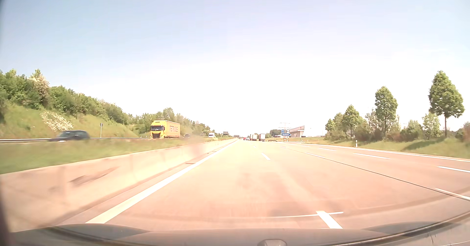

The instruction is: Follow the waypoints while adhering to traffic rules and regulations

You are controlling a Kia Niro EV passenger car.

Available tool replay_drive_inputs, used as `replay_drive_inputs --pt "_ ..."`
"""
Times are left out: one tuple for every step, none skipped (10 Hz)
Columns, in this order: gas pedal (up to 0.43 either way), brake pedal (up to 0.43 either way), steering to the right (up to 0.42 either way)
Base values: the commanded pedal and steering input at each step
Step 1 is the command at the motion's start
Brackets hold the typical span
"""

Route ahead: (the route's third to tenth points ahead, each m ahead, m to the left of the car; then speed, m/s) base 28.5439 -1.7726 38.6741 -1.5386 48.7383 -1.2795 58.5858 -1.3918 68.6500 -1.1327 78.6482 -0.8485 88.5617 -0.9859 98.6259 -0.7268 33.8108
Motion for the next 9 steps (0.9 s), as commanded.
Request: replay_drive_inputs --pt "0.378 0.0 0.001" --pt "0.378 0.0 0.001" --pt "0.378 0.0 0.001" --pt "0.378 0.0 0.001" --pt "0.378 0.0 0.001" --pt "0.378 0.0 0.001" --pt "0.378 0.0 0.001" --pt "0.378 0.0 0.001" --pt "0.37 0.0 0.001"
